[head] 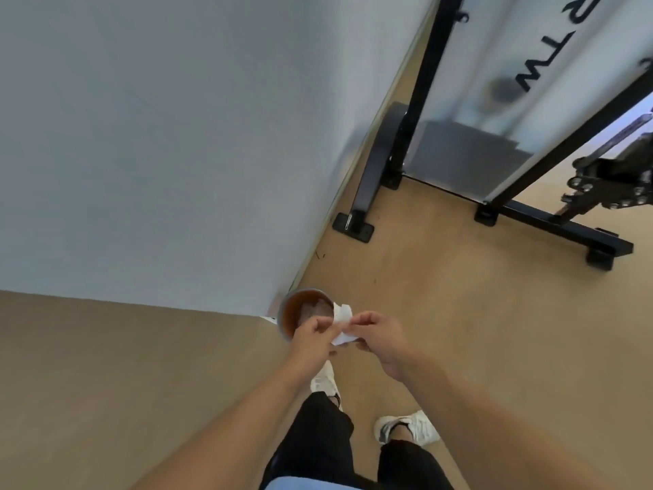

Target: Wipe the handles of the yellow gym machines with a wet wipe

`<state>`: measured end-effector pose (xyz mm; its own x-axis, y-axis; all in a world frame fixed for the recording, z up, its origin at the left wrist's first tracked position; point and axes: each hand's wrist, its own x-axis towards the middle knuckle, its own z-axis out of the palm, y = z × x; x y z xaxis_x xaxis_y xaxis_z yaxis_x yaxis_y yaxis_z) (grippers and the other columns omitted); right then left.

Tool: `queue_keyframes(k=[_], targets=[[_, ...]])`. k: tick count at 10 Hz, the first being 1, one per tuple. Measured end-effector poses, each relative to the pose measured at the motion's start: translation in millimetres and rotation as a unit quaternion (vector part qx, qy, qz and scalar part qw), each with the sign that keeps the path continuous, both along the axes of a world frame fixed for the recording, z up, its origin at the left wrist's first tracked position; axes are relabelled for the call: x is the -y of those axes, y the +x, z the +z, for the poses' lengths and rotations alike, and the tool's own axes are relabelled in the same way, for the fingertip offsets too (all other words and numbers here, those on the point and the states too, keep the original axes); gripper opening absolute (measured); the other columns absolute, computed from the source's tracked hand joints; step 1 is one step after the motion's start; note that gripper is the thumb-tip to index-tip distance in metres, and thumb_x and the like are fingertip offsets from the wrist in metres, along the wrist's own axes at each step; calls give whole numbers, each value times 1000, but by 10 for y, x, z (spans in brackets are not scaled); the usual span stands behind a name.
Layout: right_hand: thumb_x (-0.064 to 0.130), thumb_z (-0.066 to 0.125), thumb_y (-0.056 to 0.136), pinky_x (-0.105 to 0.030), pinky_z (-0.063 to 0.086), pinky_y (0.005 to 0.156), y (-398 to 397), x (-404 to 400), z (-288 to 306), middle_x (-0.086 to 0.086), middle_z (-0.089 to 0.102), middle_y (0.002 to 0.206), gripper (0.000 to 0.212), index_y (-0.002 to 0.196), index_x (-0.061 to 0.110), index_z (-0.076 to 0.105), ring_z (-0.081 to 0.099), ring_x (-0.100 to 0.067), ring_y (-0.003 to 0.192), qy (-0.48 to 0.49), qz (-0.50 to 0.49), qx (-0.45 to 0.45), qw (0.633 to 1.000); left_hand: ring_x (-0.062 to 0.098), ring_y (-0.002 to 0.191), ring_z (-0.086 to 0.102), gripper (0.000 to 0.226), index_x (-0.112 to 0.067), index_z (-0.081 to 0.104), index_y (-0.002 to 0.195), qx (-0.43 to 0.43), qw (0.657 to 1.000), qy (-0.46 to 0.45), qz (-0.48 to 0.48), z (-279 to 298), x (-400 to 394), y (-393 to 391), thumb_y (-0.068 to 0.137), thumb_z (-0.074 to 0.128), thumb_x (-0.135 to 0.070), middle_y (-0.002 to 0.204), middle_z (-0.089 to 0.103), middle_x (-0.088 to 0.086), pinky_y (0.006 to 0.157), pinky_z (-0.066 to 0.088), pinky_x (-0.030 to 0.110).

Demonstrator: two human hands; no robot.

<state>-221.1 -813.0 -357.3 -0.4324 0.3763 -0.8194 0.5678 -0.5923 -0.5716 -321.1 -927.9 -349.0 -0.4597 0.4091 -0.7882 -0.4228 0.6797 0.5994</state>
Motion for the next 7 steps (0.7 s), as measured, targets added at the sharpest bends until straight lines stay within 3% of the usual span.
queue_keyframes(k=[1,3,4,5,6,7], targets=[[4,75,84,-16,50,58,-256,178,-283,-1,72,81,13,96,9,76,61,-9,70,-5,28,17,999,21,84,67,12,-9,65,99,-12,999,-28,-14,-269,139,-247,93,71,-17,95,71,11,81,57,36],[-1,72,84,-17,51,61,-485,333,-946,-3,72,92,23,101,14,75,63,-13,71,-12,32,39,999,19,90,71,8,-13,67,102,-22,996,-75,-34,-968,285,-523,96,63,-18,100,73,7,70,54,23],[-9,69,81,-18,54,54,-626,356,-1455,-11,72,94,23,95,10,68,67,-18,74,-4,-40,102,994,15,100,67,20,-22,60,115,-33,993,-111,-28,-1332,389,-588,96,63,-26,110,69,-3,84,51,26],[-7,68,86,-20,56,53,-803,406,-2024,-16,68,96,17,99,3,64,65,-21,72,-76,-108,128,983,11,109,61,29,-28,56,123,-64,989,-133,-18,-1595,558,-636,96,64,-32,117,63,-11,91,47,27],[22,63,99,-34,59,79,-939,496,-2338,-3,61,98,21,117,16,57,61,-21,89,-143,-67,155,975,9,114,57,34,-31,56,128,-70,985,-155,-12,-1752,742,-695,95,63,-34,124,58,-16,94,44,28],[23,56,102,-38,58,87,-941,601,-2474,-3,54,111,39,140,14,50,60,-22,98,-149,-18,197,969,11,118,57,39,-29,56,133,-79,982,-173,-3,-1842,869,-746,95,63,-31,133,58,-13,99,46,31]])
